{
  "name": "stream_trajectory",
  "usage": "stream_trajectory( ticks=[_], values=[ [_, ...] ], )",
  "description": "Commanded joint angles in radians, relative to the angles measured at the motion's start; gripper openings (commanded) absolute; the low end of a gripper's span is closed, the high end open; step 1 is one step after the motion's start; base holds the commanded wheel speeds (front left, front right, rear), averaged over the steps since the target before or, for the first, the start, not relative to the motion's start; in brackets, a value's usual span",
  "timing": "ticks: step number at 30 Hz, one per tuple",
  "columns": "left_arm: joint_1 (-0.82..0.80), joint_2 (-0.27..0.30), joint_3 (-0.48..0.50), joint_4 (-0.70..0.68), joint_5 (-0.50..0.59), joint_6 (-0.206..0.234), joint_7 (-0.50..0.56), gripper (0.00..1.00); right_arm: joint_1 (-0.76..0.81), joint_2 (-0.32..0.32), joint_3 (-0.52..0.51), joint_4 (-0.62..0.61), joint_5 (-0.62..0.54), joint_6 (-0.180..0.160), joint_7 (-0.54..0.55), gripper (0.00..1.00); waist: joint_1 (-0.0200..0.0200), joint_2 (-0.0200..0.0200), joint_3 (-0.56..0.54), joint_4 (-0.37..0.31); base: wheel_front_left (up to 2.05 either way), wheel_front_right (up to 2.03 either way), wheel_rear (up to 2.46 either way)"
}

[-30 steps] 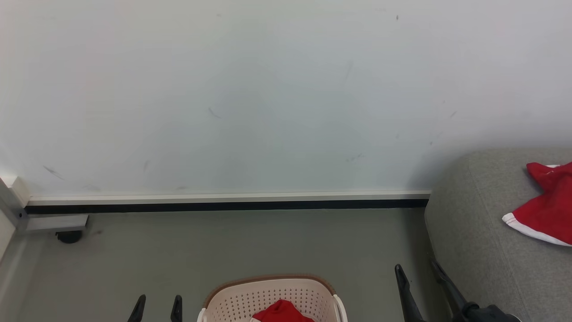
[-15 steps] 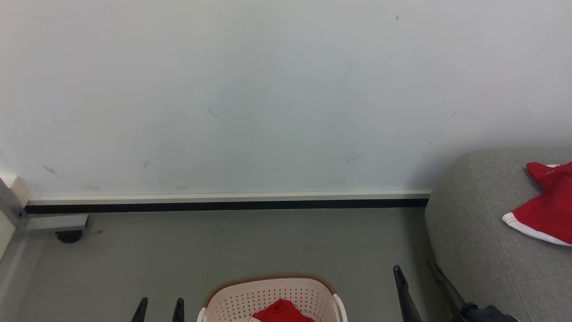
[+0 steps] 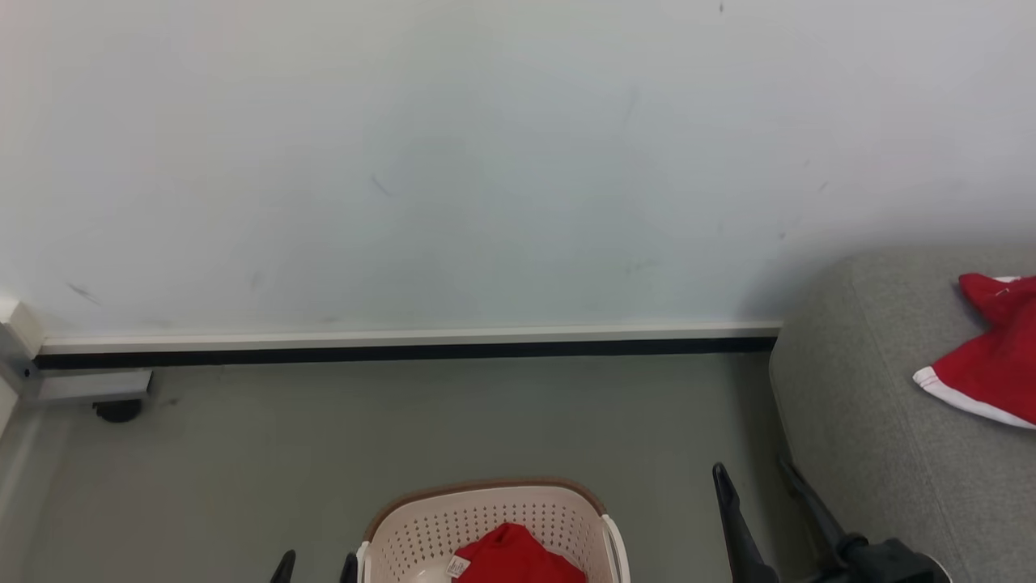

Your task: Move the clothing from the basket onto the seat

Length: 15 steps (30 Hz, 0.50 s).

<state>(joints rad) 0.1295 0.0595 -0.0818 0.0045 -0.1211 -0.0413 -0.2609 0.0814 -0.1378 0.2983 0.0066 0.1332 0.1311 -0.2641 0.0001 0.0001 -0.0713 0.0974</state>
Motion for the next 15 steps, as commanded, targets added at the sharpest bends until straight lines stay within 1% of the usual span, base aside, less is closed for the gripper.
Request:
stream_trajectory(
  ticks=[1, 7, 9, 10, 15],
  values=[
    [-0.013, 0.0, -0.006, 0.01, 0.007, -0.002, -0.005, 1.0, -0.016, -0.003, 0.002, -0.008, 0.008, -0.001, -0.001, 1.0, -0.0001, -0.0001, 0.019, -0.007, 0.0, 0.0, 0.0],
    [-0.065, -0.004, -0.046, 0.103, -0.016, -0.026, -0.005, 1.0, -0.057, -0.016, 0.007, -0.021, 0.012, -0.001, -0.001, 1.0, -0.0001, -0.0001, 0.082, -0.028, 0.0, 0.0, 0.0],
    [-0.1, -0.005, -0.063, 0.134, -0.021, -0.032, -0.005, 1.0, -0.082, -0.025, 0.004, -0.03, 0.012, -0.001, -0.001, 1.0, -0.0001, -0.0001, 0.119, -0.033, 0.0, 0.0, 0.0],
    [-0.136, -0.005, -0.08, 0.171, -0.026, -0.037, -0.004, 1.0, -0.108, -0.034, 0.003, -0.04, 0.013, -0.001, -0.001, 1.0, -0.0001, -0.0001, 0.157, -0.037, 0.0, 0.0, 0.0],
    [-0.258, -0.002, -0.116, 0.259, -0.005, -0.052, -0.003, 1.0, -0.189, -0.054, 0.007, -0.061, 0.008, -0.001, -0.001, 1.0, -0.0001, -0.0001, 0.257, -0.055, 0.0, 0.0, 0.0]
  ],
)
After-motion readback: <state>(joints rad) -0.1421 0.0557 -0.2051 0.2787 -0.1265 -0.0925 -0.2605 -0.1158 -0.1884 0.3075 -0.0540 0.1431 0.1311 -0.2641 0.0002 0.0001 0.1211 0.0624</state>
